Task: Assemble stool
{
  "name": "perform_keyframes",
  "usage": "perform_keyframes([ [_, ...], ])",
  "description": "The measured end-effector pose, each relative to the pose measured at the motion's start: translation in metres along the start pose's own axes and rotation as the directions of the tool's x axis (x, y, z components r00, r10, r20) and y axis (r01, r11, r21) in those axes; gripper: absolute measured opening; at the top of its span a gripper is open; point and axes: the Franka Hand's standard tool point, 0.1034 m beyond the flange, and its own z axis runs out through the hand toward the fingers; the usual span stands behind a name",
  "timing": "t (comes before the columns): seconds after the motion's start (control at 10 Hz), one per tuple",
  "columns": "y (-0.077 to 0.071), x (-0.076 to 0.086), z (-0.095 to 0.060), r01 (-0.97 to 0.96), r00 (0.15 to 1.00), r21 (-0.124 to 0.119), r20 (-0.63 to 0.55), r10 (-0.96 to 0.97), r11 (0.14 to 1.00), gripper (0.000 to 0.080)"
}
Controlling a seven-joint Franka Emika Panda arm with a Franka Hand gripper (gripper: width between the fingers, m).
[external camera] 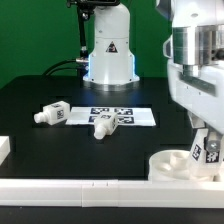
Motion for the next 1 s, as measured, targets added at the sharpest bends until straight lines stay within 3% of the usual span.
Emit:
perform_keyframes([
  [0.1,-0.001,0.000,0.000,-0.152,0.988,0.026,0.018,0.151,0.988,0.0334],
  [0.4,0.000,-0.001,0.000,-0.188,0.982,0.019,0.023,0.188,0.982,0.0334],
  [0.6,0.001,-0.002,-0.005,0.066,0.997,-0.017,0.033,-0.065,0.998,0.0572],
  [0.7,-0.003,-0.002,-0.014,0.218,0.975,-0.005,0.039,-0.217,0.976,0.0625],
  [0.8,-0.004,-0.005,-0.020,0.411,0.911,0.007,0.044,-0.411,0.912,0.0625],
  [0.9,0.000,-0.012,-0.022,0.506,0.862,-0.009,0.057,-0.504,0.863,0.0645],
  [1.0,0.000,-0.009,-0.020,0.544,0.838,-0.007,0.054,-0.543,0.839,0.0649],
])
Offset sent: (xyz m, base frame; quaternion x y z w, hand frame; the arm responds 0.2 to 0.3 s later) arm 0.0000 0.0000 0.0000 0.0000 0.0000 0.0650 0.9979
